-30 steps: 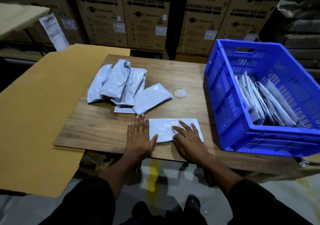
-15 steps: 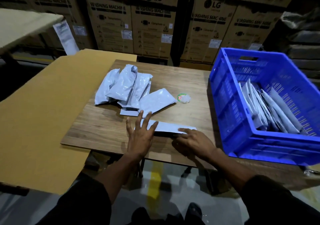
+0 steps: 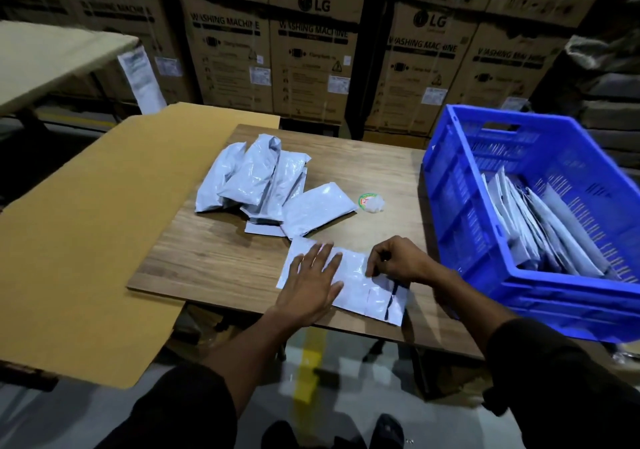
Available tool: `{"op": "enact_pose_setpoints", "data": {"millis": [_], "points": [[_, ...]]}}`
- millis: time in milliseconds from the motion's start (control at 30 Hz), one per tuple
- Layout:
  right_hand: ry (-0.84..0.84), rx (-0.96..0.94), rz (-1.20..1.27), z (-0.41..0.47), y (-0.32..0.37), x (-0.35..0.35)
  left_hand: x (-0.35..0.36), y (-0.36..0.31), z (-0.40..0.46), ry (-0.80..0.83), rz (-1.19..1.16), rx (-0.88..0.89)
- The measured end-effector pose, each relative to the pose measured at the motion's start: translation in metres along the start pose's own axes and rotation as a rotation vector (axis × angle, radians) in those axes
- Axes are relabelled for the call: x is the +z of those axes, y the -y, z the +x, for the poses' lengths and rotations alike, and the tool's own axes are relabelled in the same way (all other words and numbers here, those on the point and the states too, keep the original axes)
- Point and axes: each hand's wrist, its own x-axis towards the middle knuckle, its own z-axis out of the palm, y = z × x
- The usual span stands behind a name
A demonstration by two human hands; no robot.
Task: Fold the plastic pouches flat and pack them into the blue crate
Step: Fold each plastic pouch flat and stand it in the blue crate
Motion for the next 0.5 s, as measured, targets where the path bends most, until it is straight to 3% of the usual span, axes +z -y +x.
{"op": "enact_pose_setpoints", "data": {"millis": [100, 200, 300, 400, 500], "points": [[-0.232, 0.116, -0.383, 0.005, -0.003, 0.017, 0.015, -0.001, -0.007, 0.131, 0.004, -0.096], [-0.427, 0.012, -0.283, -0.001, 0.007, 0.067, 0.016, -0.003, -0.008, -0.068, -0.041, -0.036], [-0.403, -0.224, -0.117, -0.002, 0.018, 0.112, 0.012, -0.013, 0.004, -0.295, -0.351, -0.013], [-0.350, -0.250, 0.032, 0.007, 0.023, 0.126, 0.002, -0.020, 0.014, -0.230, -0.577, -0.158], [-0.372, -0.146, 0.006, 0.010, 0.021, 0.136, 0.008, -0.012, 0.013, -0.091, -0.547, -0.132]]}}
